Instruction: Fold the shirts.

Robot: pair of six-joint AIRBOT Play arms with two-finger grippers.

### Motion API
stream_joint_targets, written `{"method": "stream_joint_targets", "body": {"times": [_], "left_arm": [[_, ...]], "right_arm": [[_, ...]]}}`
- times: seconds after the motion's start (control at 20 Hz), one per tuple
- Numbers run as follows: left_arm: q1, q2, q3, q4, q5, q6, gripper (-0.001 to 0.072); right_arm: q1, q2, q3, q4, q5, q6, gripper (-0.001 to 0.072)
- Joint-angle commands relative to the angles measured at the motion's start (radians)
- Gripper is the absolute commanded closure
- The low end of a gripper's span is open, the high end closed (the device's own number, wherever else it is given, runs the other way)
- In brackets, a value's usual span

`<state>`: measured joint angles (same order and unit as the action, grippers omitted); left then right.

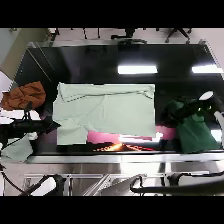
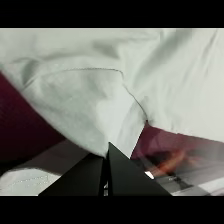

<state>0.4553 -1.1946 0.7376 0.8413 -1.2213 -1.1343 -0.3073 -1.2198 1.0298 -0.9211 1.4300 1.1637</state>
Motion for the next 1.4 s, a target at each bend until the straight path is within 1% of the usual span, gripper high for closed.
{"method": "stream_joint_targets", "body": {"times": [0.0,0.05,0.2,0.3,0.4,0.45,0.5,0.55,0.6,0.7,0.75,0.9,0.95,1.0,1.1,1.2,1.35], "left_arm": [[-0.045,-0.055,0.004,0.003,-0.011,0.008,0.0692],[-0.047,-0.062,0.003,0.003,-0.01,0.008,0.0693],[-0.04,-0.062,0.004,0.002,-0.01,0.008,0.0693],[-0.02,-0.062,0.004,0.002,-0.014,0.008,0.0693],[0.0,-0.062,0.004,0.002,-0.027,0.009,0.0692],[0.012,-0.062,0.005,0.002,-0.038,0.009,0.0693],[0.025,-0.057,0.004,0.002,-0.05,0.009,0.0693],[0.039,-0.047,0.004,0.003,-0.059,0.01,0.0693],[0.054,-0.027,0.004,0.003,-0.061,0.01,0.0693],[0.075,0.024,0.003,0.007,-0.068,0.006,0.0693],[0.081,0.052,0.003,0.014,-0.087,-0.017,0.0693],[0.082,0.128,0.003,0.124,-0.173,-0.116,0.0693],[0.082,0.158,0.002,0.163,-0.201,-0.143,0.0693],[0.082,0.186,0.001,0.183,-0.226,-0.156,0.0693],[0.082,0.246,0.0,0.189,-0.282,-0.159,0.0693],[0.082,0.303,0.001,0.188,-0.285,-0.159,0.0693],[0.082,0.324,0.045,0.151,-0.2,-0.159,0.0693]], "right_arm": [[0.031,0.052,-0.201,0.018,-0.157,-0.005,0.0309],[0.051,0.043,-0.216,0.018,-0.193,-0.005,0.0309],[0.116,-0.008,-0.217,0.04,-0.241,-0.016,0.0311],[0.148,-0.038,-0.217,0.1,-0.26,-0.058,0.0349],[0.154,-0.048,-0.215,0.18,-0.264,-0.109,0.0351],[0.15,-0.045,-0.204,0.198,-0.26,-0.13,0.0465],[0.146,-0.031,-0.191,0.195,-0.259,-0.137,0.0563],[0.14,-0.011,-0.179,0.196,-0.259,-0.137,0.0617],[0.13,0.016,-0.165,0.191,-0.261,-0.135,0.0691],[0.103,0.074,-0.146,0.162,-0.26,-0.113,0.0692],[0.087,0.103,-0.146,0.132,-0.257,-0.08,0.0692],[0.05,0.183,-0.146,-0.058,-0.184,0.048,0.0692],[0.047,0.204,-0.148,-0.115,-0.158,0.078,0.0692],[0.047,0.222,-0.153,-0.144,-0.137,0.087,0.0692],[0.047,0.25,-0.182,-0.15,-0.115,0.087,0.0692],[0.048,0.261,-0.2,-0.146,-0.126,0.085,0.0692],[0.047,0.257,-0.137,0.001,-0.227,-0.042,0.0692]]}}
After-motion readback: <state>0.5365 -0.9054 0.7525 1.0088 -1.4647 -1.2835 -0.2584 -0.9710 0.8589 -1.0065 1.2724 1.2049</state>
